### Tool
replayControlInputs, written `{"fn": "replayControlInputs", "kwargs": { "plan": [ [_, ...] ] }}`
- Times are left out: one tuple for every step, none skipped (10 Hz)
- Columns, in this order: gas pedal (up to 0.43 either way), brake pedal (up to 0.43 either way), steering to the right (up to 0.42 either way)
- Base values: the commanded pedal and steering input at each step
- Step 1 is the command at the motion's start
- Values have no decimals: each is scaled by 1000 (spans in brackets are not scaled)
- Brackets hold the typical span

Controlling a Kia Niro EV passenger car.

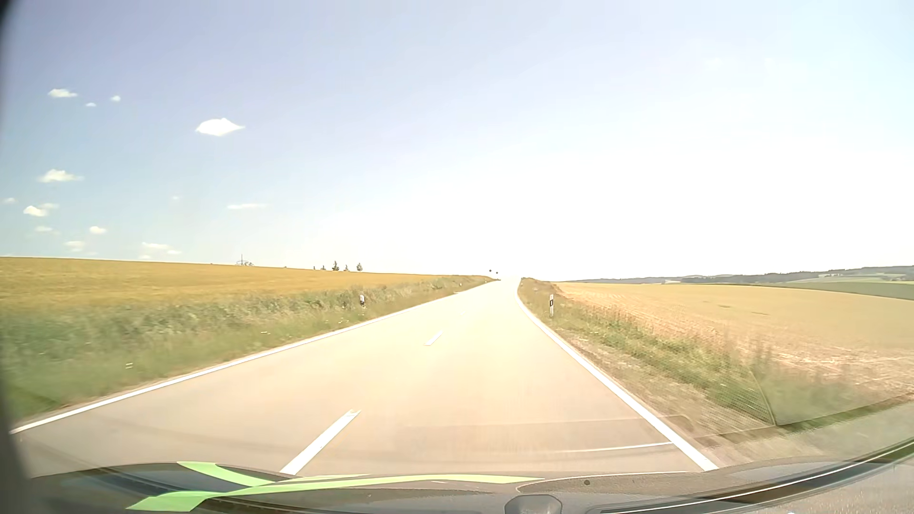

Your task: Follow the waypoints while adhering to traffic rules and regulations

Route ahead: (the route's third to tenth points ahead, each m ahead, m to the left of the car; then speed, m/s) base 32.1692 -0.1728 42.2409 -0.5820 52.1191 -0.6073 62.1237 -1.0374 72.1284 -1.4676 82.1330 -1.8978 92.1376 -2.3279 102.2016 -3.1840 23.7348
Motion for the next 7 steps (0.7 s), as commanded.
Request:
{"fn": "replayControlInputs", "kwargs": {
  "plan": [
    [248, 0, 4],
    [248, 0, 4],
    [248, 0, 4],
    [240, 0, 4],
    [209, 0, 4],
    [209, 0, 4],
    [209, 0, 3]
  ]
}}
